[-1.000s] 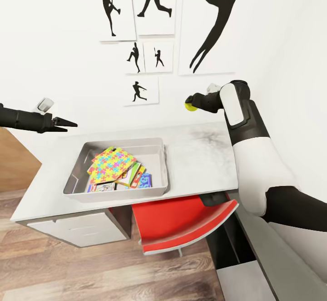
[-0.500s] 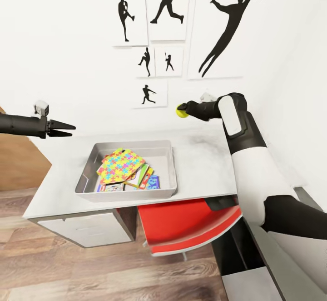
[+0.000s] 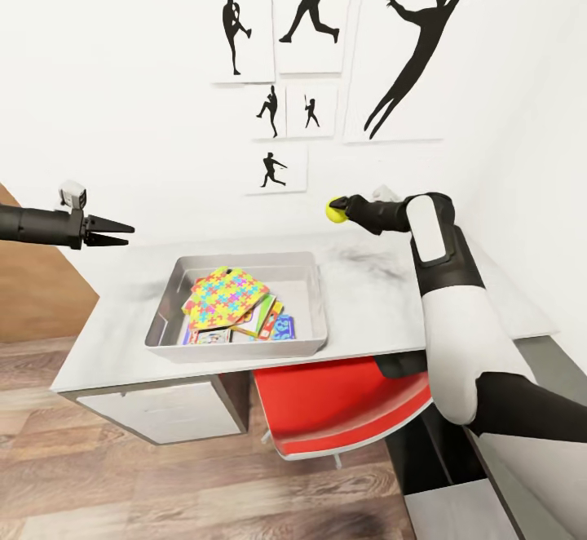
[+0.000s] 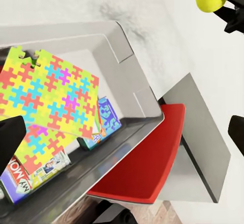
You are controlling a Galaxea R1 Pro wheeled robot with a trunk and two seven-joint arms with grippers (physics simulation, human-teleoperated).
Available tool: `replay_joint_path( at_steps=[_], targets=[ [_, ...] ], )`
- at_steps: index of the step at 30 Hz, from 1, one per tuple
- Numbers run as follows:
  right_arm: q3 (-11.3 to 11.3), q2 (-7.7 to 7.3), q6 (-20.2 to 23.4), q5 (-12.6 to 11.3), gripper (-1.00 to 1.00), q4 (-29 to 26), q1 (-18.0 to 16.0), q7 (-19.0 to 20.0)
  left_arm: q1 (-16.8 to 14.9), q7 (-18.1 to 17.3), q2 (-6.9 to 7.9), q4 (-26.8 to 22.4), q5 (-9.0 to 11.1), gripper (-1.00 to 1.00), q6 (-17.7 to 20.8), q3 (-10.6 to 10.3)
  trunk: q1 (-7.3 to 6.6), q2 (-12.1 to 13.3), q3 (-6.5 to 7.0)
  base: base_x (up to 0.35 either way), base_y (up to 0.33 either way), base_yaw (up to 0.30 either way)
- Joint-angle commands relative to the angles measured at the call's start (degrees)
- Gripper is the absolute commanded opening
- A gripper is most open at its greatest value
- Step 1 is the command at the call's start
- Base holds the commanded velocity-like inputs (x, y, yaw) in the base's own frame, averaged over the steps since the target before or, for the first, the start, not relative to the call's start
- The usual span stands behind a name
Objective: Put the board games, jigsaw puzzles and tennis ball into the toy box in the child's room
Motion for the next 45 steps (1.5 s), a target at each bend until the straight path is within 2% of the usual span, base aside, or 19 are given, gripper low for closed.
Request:
replay_joint_path(
  at_steps=[1,8,13,16,21,24,32,39,45],
  targets=[
    [-0.2,0.08,0.2,-0.8,-1.00,-0.1,0.0,-0.7,-0.2,-0.2,0.07,0.0,0.2,1.00,0.3,-0.3,0.04,-0.1,-0.11,0.000,0.000,0.000],
    [-0.3,-0.17,0.1,-0.8,-1.00,-0.2,0.2,0.1,-0.2,-0.2,0.11,0.0,0.1,1.00,0.3,-0.3,0.04,-0.1,-0.11,0.000,0.140,0.000],
    [-0.5,0.22,-4.1,-0.5,-1.00,0.0,0.2,0.6,-0.1,-0.2,0.48,0.0,0.1,1.00,0.3,-0.4,0.04,-0.1,-0.11,0.000,0.044,0.000],
    [-0.4,0.28,-4.9,-0.1,-1.00,-0.1,0.2,-0.3,-0.1,-0.2,0.55,0.0,0.1,1.00,0.3,-0.4,0.04,-0.1,-0.11,0.000,0.010,0.000],
    [-0.3,0.48,-5.3,0.1,-1.00,-0.1,0.2,-8.7,-0.1,-0.2,0.61,0.0,0.0,1.00,0.3,-0.4,0.04,-0.1,-0.11,0.000,0.002,0.000],
    [-0.3,0.61,-5.9,-0.1,-1.00,-0.6,0.2,-12.3,-0.1,-0.2,0.67,0.1,0.0,1.00,0.3,-0.4,0.04,-0.1,-0.11,0.000,0.000,0.000],
    [-0.1,0.79,-6.8,-0.2,-1.00,-2.6,0.2,-14.4,-0.1,-0.2,0.68,0.0,0.0,1.00,0.3,-0.4,0.04,-0.1,-0.11,0.000,0.000,0.000],
    [-0.2,1.62,-8.3,0.1,-1.00,-3.5,0.2,-17.4,-0.1,-0.2,0.68,0.0,0.0,1.00,0.3,-0.4,0.04,-0.1,-0.11,0.000,0.000,0.000],
    [-0.1,1.87,-7.0,-0.5,-1.00,-4.5,0.2,-17.9,-0.1,-0.3,0.69,0.0,0.0,1.00,0.3,-0.4,0.04,-0.1,-0.11,-0.003,0.004,0.000]
  ],
)
